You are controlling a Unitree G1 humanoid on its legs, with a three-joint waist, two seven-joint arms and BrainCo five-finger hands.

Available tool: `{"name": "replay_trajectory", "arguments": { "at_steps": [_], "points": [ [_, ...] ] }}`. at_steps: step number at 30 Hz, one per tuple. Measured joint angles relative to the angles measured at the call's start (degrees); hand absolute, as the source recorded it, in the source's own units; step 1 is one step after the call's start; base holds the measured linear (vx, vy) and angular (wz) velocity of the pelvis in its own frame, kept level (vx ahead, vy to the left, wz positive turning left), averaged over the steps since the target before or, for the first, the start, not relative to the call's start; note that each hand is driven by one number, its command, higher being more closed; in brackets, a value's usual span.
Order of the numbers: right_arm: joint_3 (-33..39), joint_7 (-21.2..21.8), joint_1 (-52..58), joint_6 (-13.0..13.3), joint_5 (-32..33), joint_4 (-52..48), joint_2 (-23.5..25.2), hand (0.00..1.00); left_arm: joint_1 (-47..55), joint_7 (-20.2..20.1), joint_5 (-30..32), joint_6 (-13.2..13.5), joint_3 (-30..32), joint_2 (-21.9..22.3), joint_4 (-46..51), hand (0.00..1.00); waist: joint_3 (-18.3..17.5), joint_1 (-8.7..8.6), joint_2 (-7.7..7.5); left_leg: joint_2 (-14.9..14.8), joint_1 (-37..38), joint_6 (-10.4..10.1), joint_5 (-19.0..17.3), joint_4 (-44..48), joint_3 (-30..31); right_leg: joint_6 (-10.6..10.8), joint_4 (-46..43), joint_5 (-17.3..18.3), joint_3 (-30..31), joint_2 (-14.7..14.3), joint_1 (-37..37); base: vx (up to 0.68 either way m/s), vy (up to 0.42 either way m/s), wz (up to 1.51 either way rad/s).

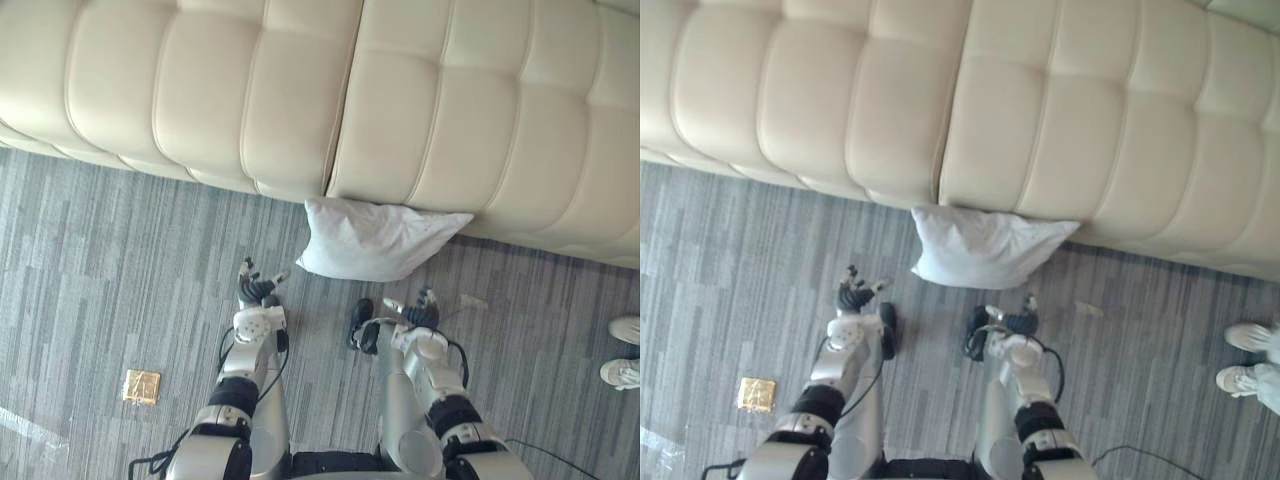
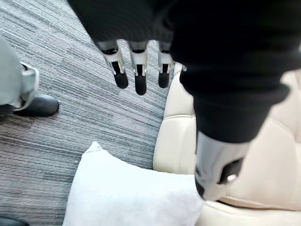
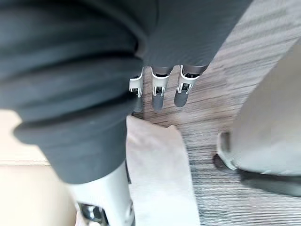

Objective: Pick up cushions and gather them together orderly.

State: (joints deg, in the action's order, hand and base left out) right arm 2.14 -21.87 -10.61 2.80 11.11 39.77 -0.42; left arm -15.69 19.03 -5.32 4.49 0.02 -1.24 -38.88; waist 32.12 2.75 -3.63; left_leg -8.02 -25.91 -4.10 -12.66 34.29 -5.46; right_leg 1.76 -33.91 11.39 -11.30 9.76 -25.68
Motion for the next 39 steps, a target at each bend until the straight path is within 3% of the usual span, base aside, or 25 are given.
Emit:
{"name": "replay_trajectory", "arguments": {
  "at_steps": [5,9,14,20,25,26,27,30,31,32,33,34,35,36,37,38,39],
  "points": [
    [2.4,2.0,5.8,-0.4,-1.3,2.3,-0.4,0.00,5.0,-2.2,1.1,-0.3,-1.2,-2.1,-3.1,0.00,-2.4,0.05,0.19,0.8,7.7,-0.3,1.8,-7.6,-1.1,0.6,7.6,-2.2,0.3,-1.0,7.2,0.08,0.014,-0.08],
    [6.2,3.5,13.7,-0.7,-2.4,5.2,0.0,0.00,12.1,-3.6,2.5,-0.5,0.2,-2.0,-8.6,0.00,-12.5,-0.09,0.90,0.8,13.6,-0.5,2.2,-12.9,-2.1,1.4,14.2,-3.2,-0.1,-2.1,13.2,0.21,0.006,-0.08],
    [8.5,5.0,16.3,-0.6,-3.7,6.8,0.6,0.00,15.4,-4.7,4.2,-0.4,3.2,-1.7,-13.0,0.00,-17.8,-0.13,1.54,0.6,19.1,-0.6,2.3,-16.8,-3.6,1.8,18.6,-4.0,0.1,-2.7,18.5,0.13,0.010,-0.07],
    [9.3,6.2,16.3,-0.6,-4.1,8.5,0.6,0.00,16.8,-4.9,5.2,-0.5,6.9,-1.2,-14.3,0.00,-18.9,0.70,1.54,-0.7,22.1,-1.1,1.2,-16.6,-7.7,2.0,18.0,-4.4,3.3,-3.5,19.1,0.01,0.014,-0.28],
    [9.1,6.2,15.5,-0.5,-4.5,8.8,0.5,0.00,17.7,-4.7,5.2,-1.0,9.6,-1.3,-15.2,0.00,-18.8,0.56,1.77,-4.6,22.4,-1.5,-2.7,-10.1,-11.4,2.6,7.5,-3.8,2.0,-3.9,13.8,-0.10,-0.029,-0.58],
    [9.1,6.2,15.0,-0.6,-4.5,9.1,0.4,0.00,17.7,-4.7,5.2,-1.1,9.7,-1.4,-15.3,0.00,-18.5,0.41,1.97,-4.9,22.9,-1.0,-3.0,-10.1,-11.8,1.2,4.1,-2.2,0.7,-2.6,12.6,-0.10,-0.107,-0.12],
    [9.2,6.3,15.1,-0.6,-5.1,9.7,0.2,0.00,17.7,-4.6,5.2,-1.1,9.7,-1.5,-15.4,0.00,-18.6,0.43,1.75,-5.0,23.5,-1.3,-3.1,-10.1,-11.8,-0.1,0.3,-0.7,-0.3,-0.4,11.6,-0.07,-0.138,-0.06],
    [9.1,6.4,13.0,-0.6,-6.3,13.8,-0.7,0.00,17.7,-4.6,5.2,-0.9,9.4,-1.9,-15.8,0.00,-18.7,0.39,1.83,-6.8,24.1,-3.8,-3.9,-10.1,-10.3,0.5,-0.1,0.5,2.3,3.2,11.3,-0.03,-0.232,-0.02],
    [8.8,6.5,12.2,-0.7,-6.5,15.2,-0.8,0.00,17.6,-4.6,5.2,-0.9,8.9,-2.2,-16.0,0.00,-18.8,0.37,1.57,-6.9,23.9,-5.1,-4.0,-10.3,-9.0,1.0,2.0,0.2,4.3,3.4,11.6,0.00,-0.390,0.03],
    [8.5,6.7,11.9,-0.9,-6.6,16.8,-0.6,0.00,17.7,-4.7,5.2,-0.9,8.6,-3.0,-16.1,0.00,-19.7,0.38,0.12,-6.4,23.9,-7.1,-3.4,-11.4,-7.5,3.9,5.6,-0.6,6.9,4.1,12.2,0.05,-0.307,0.07],
    [8.8,7.1,11.3,-0.9,-6.4,17.4,-1.1,0.00,17.3,-4.6,5.3,-1.0,8.3,-3.0,-16.7,0.00,-19.7,0.25,0.46,-6.9,24.0,-8.0,-3.2,-11.7,-6.2,5.2,4.5,0.4,5.8,3.3,12.0,0.13,-0.446,0.05],
    [8.4,7.2,11.2,-1.2,-6.6,17.9,-2.3,0.00,17.6,-4.7,5.4,-1.0,7.4,-2.3,-17.6,0.00,-20.8,0.29,2.02,-7.9,24.1,-8.5,-2.9,-14.6,-3.0,3.9,4.6,1.8,4.6,0.9,11.5,0.19,-0.436,0.02],
    [8.4,7.2,11.3,-1.2,-6.6,18.3,-3.2,0.00,17.9,-4.7,5.5,-1.0,7.3,-1.2,-18.1,0.00,-21.9,0.48,3.51,-9.1,24.1,-6.3,-1.4,-17.5,-1.6,2.3,4.4,2.7,3.7,-1.2,10.6,0.16,-0.347,0.05],
    [8.4,7.2,10.9,-1.2,-6.6,18.2,-3.6,0.00,18.0,-4.7,5.8,-1.0,7.3,-1.0,-18.1,0.00,-22.0,0.37,4.02,-9.8,24.0,-5.6,0.8,-17.3,-0.9,1.7,4.3,3.3,3.0,-1.9,10.5,0.18,-0.272,0.29],
    [8.4,7.2,10.7,-1.2,-6.5,18.0,-4.0,0.00,17.6,-4.7,6.3,-1.1,7.5,-0.8,-17.9,0.00,-21.8,-0.25,4.35,-11.3,20.4,-4.6,3.3,-12.5,1.4,1.1,4.4,3.7,0.8,-2.8,11.1,0.16,-0.276,0.54],
    [8.3,7.1,11.3,-1.2,-6.4,18.0,-4.2,0.00,16.9,-4.6,6.3,-1.2,7.5,-0.9,-17.4,0.00,-21.4,-0.47,4.63,-12.1,17.2,-2.1,5.4,-7.1,2.8,-0.3,4.4,3.4,-1.3,-2.9,12.4,0.25,-0.408,0.70],
    [8.3,7.1,11.3,-1.2,-6.4,18.0,-4.1,0.00,16.3,-4.6,6.3,-1.1,7.4,-1.3,-17.0,0.00,-20.1,-0.47,3.83,-12.8,15.6,-0.4,7.6,-3.8,2.8,-0.9,4.8,3.7,-3.1,-2.9,14.3,0.21,-0.385,0.70]
  ]
}}
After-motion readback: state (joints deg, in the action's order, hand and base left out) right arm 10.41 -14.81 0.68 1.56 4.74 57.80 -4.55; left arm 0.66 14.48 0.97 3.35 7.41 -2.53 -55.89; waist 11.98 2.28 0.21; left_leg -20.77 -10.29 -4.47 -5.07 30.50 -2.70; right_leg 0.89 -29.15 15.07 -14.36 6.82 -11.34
